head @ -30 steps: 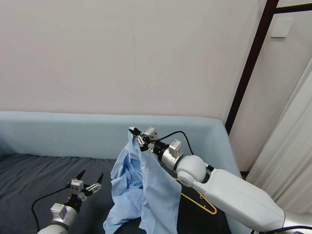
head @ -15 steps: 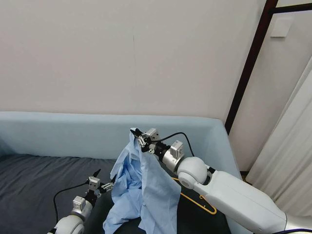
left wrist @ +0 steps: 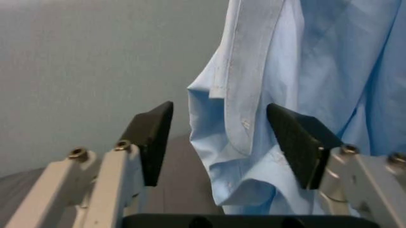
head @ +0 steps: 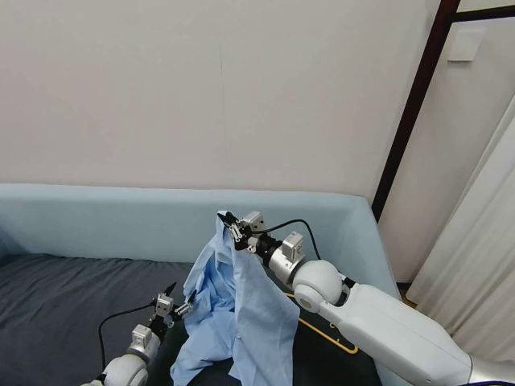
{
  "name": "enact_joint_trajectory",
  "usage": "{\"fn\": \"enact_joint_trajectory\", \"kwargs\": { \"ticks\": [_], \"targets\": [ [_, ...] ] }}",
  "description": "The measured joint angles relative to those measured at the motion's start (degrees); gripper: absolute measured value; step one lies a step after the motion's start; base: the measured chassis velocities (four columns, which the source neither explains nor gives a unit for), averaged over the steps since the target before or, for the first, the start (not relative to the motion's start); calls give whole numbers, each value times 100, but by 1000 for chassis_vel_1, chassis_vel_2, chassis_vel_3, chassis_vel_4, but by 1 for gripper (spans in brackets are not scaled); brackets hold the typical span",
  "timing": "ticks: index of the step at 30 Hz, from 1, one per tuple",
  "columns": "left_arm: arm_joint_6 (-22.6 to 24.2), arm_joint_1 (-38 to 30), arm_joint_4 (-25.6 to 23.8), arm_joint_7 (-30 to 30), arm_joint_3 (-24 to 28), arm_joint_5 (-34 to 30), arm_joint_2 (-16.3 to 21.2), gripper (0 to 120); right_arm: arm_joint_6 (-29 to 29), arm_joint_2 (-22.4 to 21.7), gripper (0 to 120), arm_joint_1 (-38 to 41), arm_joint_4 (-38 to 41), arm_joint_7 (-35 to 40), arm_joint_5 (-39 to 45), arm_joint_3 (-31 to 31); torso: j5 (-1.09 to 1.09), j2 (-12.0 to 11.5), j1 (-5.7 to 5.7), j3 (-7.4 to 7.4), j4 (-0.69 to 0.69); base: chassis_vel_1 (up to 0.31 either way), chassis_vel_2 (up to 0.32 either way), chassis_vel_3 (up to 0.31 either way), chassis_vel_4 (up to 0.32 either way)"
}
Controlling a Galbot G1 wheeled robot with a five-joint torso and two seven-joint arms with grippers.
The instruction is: Pick up the clothes from the sofa and hang them on the clothes hanger.
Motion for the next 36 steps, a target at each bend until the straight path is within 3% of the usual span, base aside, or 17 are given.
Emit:
{"fn": "enact_joint_trajectory", "kwargs": {
  "ticks": [6, 15, 22, 26, 27, 30, 32, 36],
  "targets": [
    [-73, -102, 224, 1, 103, 105, -109, 38, -3, -74, 0, -28, 44, 28, 51, 55, 2, 0, 0, 0, 2, 0, 0, 0, 0],
    [-278, -128, 406, 32, 60, 238, -221, 2, -4, -143, 0, -165, 119, 33, 33, 106, 1, 0, 0, 0, 2, 0, 0, 0, 0],
    [-264, 5, 153, -49, -77, 237, -148, 0, -4, -146, 0, -250, 126, 56, -18, 149, 0, 0, 0, 0, 2, 0, 0, 0, 0],
    [-62, 377, -635, -502, -441, 227, 83, 0, -8, -190, 0, -448, 64, 92, -108, 329, 0, 0, 0, 0, 2, 0, 0, 0, 0],
    [-62, 377, -635, -502, -441, 227, 83, 0, -8, -190, 0, -448, 64, 92, -108, 329, 0, 0, 0, 0, 2, 0, 0, 0, 0],
    [77, 630, -1360, -797, -681, 29, 416, 0, 3, -311, 0, -634, -19, 112, -194, 471, 2, 0, -1, 0, 3, 0, 0, 0, 0],
    [119, 664, -1520, -864, -719, -26, 493, 0, 10, -350, 0, -676, -21, 111, -212, 496, 1, 0, -1, 0, 2, 0, 0, 0, 0],
    [604, 718, -2527, -1232, -1027, -523, 917, 0, -5, -458, 0, -654, -9, 226, -125, 655, 2, 0, -1, 0, 0, 0, 0, 0, 0]
  ]
}}
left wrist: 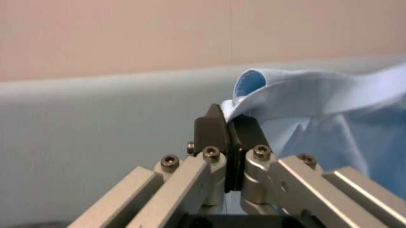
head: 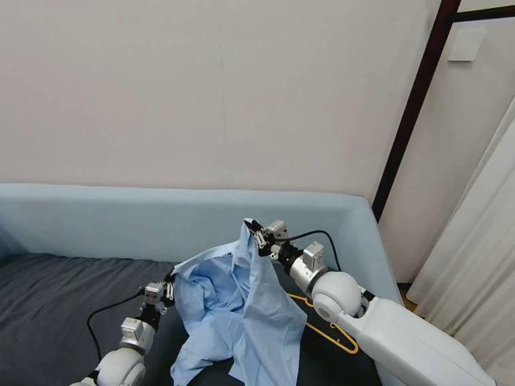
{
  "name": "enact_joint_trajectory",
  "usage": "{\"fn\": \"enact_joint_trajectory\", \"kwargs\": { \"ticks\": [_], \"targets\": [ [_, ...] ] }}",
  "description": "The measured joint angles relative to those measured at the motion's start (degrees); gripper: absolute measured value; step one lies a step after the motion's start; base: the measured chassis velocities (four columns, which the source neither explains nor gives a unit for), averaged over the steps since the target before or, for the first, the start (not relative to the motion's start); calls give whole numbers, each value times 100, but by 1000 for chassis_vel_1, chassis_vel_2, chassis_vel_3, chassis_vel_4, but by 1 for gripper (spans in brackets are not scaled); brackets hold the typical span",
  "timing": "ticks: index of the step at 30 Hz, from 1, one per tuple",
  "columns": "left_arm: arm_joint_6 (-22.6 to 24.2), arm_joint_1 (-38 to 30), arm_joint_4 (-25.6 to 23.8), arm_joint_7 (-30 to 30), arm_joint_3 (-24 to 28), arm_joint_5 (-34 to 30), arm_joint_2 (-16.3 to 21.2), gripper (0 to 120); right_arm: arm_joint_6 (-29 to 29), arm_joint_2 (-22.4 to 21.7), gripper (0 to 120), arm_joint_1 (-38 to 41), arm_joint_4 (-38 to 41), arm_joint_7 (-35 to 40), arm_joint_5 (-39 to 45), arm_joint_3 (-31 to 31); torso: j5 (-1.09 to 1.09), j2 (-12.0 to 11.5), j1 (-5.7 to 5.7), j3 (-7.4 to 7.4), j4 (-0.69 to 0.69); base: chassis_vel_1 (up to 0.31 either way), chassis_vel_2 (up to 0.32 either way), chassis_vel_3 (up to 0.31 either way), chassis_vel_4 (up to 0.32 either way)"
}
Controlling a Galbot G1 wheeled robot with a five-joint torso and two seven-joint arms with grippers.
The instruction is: Pick up the clothes from the sofa and hang them on the clothes hanger.
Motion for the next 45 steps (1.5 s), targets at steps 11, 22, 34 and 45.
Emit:
{"fn": "enact_joint_trajectory", "kwargs": {
  "ticks": [11, 22, 34, 45],
  "targets": [
    [1536, -2397, -662, -536, 693, -1689, 725, 0, -360, 149, 0, 1659, -822, 102, 815, -444, -2, 0, 0, 0, 3, 0, 0, 0, 0],
    [2178, -5462, 814, -978, 2405, -2327, 63, 0, -44, 266, 0, 2979, -2750, -289, 188, -897, 0, -1, 3, 2, -3, 0, 0, 0, 0],
    [2106, -4518, -67, -1407, 1292, -1801, 527, 0, 258, -782, 0, 2527, -960, -1858, 1156, -701, 4, -1, 2, 0, 1, 0, 0, 0, 0],
    [2122, -2637, -1898, -1373, 4, -1802, 1791, 0, 223, -1542, 0, 2412, -121, -2890, 1288, -664, 0, 0, 0, 0, 1, 0, 0, 0, 0]
  ]
}}
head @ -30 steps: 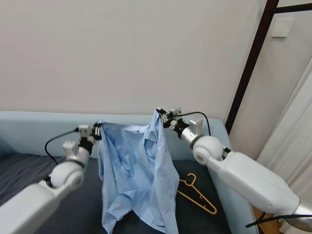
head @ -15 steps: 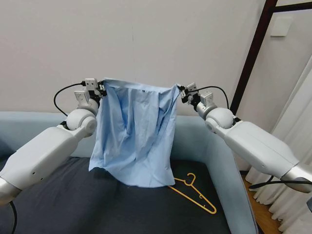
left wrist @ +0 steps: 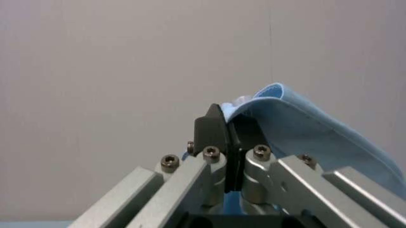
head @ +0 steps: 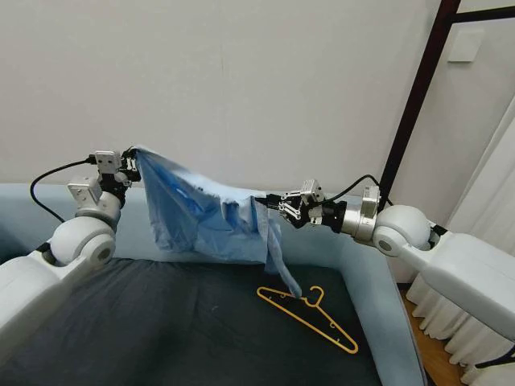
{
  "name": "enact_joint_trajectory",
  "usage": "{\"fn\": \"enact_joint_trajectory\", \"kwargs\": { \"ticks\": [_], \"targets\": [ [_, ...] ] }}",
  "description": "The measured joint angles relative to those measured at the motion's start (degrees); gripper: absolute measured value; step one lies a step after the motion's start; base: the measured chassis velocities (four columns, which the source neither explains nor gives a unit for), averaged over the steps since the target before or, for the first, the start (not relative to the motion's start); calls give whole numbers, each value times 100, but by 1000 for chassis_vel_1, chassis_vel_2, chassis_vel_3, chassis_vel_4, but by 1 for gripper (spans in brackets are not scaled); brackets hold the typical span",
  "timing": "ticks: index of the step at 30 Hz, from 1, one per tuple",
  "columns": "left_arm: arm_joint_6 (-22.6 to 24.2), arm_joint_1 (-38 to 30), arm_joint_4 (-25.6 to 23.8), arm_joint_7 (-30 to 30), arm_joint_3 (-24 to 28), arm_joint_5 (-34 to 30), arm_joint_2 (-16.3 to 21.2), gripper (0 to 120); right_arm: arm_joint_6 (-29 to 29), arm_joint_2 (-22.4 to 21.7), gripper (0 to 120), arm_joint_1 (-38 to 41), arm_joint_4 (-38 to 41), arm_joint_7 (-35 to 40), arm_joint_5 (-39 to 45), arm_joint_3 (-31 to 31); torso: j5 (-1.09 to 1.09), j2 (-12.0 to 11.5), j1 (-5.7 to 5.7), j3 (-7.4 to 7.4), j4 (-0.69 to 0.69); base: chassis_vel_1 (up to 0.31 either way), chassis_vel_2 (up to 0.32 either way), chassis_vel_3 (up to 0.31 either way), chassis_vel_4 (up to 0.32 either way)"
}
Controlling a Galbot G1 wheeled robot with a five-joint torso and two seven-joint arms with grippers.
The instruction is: Pick up the clothes from the sofa and hang them on the clothes hanger.
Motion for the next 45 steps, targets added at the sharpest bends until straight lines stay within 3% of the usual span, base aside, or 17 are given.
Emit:
{"fn": "enact_joint_trajectory", "kwargs": {
  "ticks": [8, 13, 16, 23, 27, 29, 30, 33, 34, 36, 39, 40, 44, 45],
  "targets": [
    [154, 186, -919, -354, -389, -527, 679, 0, -258, -65, 0, 105, 594, 558, 562, 364, 0, 1, 0, -1, 2, 0, 0, 0, 0],
    [341, 176, -1061, -495, -429, -684, 900, 0, -377, -232, 0, 61, 857, 526, 1062, 532, -1, 0, 0, -1, 2, 0, 0, 0, 0],
    [527, 347, -1178, -656, -491, -615, 883, 0, -480, -472, 0, -264, 958, -104, 1432, 681, 0, 0, 1, 0, -1, 0, 0, 0, 0],
    [543, 935, -1187, -720, -610, -118, 519, 0, -356, -502, 0, -821, 755, -524, 1233, 820, -2, 1, 0, -1, -3, 0, 0, 0, 0],
    [181, 1786, -502, -544, -571, 953, -277, 0, -10, 57, 0, -1285, -98, -798, 608, 542, -6, 0, 1, 2, 3, 0, 0, 0, 0],
    [120, 1828, -368, -521, -535, 1078, -401, 0, 83, 191, 0, -1328, -279, -807, 444, 455, -7, -1, 2, 2, 4, 0, 0, 0, 0],
    [-15, 1851, -12, -514, -462, 1355, -720, 0, 266, 438, 0, -1388, -630, -806, 161, 303, 2, -1, 2, 2, 5, 0, 0, 0, 0],
    [-210, 1708, 746, -465, -242, 1833, -1354, 0, 633, 956, 0, -1587, -1399, -765, -449, 144, -7, -1, 3, 2, 4, 0, 0, 0, 0],
    [-210, 1708, 746, -465, -242, 1833, -1354, 0, 633, 956, 0, -1587, -1399, -765, -449, 144, -7, -1, 3, 2, 4, 0, 0, 0, 0],
    [-427, 1663, 1314, -380, -158, 2230, -1721, 0, 838, 1251, 0, -1762, -1873, -645, -850, 144, 4, -1, 3, 2, -1, 0, 0, 0, 0],
    [-737, 1749, 1940, -285, -14, 2678, -2155, 0, 1103, 1631, 0, -2039, -2415, -310, -1295, 142, -1, -1, 2, 2, -1, 0, 0, 0, 0],
    [-737, 1749, 1940, -285, -14, 2678, -2155, 0, 1103, 1631, 0, -2039, -2415, -310, -1295, 142, -1, -1, 2, 2, -1, 0, 0, 0, 0],
    [-1104, 1631, 2985, -309, 267, 3110, -2880, 0, 1473, 2196, 0, -2256, -3299, 96, -1898, 285, -3, -1, 2, 1, 1, 0, 0, 0, 0],
    [-1104, 1631, 2985, -309, 267, 3110, -2880, 0, 1473, 2196, 0, -2256, -3299, 96, -1898, 285, -3, -1, 2, 1, 1, 0, 0, 0, 0]
  ]
}}
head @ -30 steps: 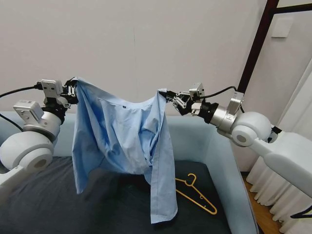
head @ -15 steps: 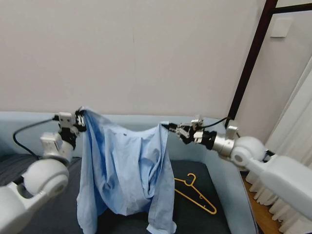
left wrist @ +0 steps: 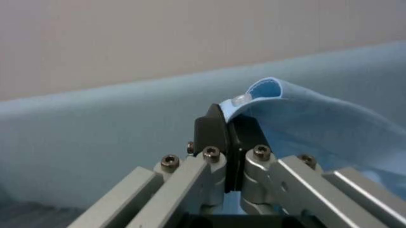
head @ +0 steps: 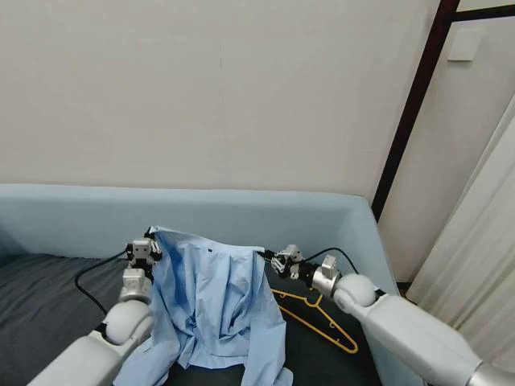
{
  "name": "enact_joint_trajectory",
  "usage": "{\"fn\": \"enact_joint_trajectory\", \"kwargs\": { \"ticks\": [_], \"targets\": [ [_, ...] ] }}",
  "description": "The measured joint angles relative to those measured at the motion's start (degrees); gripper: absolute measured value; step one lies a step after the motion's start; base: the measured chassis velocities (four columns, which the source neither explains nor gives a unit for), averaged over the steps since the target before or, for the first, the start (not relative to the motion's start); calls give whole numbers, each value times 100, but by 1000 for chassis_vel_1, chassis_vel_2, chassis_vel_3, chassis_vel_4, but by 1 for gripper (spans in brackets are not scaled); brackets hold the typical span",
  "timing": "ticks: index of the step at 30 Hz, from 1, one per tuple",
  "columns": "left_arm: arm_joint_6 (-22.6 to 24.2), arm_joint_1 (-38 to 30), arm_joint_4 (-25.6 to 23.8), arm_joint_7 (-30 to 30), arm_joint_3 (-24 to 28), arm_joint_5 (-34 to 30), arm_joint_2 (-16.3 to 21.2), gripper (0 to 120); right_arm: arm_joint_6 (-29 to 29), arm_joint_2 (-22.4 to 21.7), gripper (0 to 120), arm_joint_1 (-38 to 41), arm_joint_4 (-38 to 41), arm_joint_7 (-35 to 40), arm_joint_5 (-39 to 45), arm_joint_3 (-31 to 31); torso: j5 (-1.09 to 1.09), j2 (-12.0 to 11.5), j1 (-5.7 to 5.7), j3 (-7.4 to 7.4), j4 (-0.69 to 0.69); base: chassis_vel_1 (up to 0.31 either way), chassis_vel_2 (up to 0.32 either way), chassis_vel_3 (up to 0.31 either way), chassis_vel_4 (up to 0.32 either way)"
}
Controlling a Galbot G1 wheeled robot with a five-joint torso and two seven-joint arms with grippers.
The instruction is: Pick up the clothes from the sofa and hang them on the clothes hanger.
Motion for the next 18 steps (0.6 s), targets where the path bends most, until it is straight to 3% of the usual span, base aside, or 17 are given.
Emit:
{"fn": "enact_joint_trajectory", "kwargs": {
  "ticks": [3, 6, 15, 18],
  "targets": [
    [-203, -297, 591, 50, 190, 151, -371, 0, 55, 235, 0, 67, -560, 247, -202, 26, 1, 0, 0, 0, -1, 0, 0, 0, 0],
    [-228, -429, 762, 55, 248, 193, -492, 0, 25, 249, 0, 63, -658, 70, -77, 33, 3, 0, 0, -1, -3, 0, 0, 0, 0],
    [-188, -190, 629, 51, 234, 128, -470, 0, 142, 426, 0, -94, -1269, -351, -141, 212, 3, 0, -1, 0, 1, 0, 0, 0, 0],
    [-184, -84, 522, 56, 204, 117, -414, 0, 143, 469, 9, -123, -1381, -344, -209, 282, 3, 0, -1, -1, 2, 0, 0, 0, 0]
  ]
}}
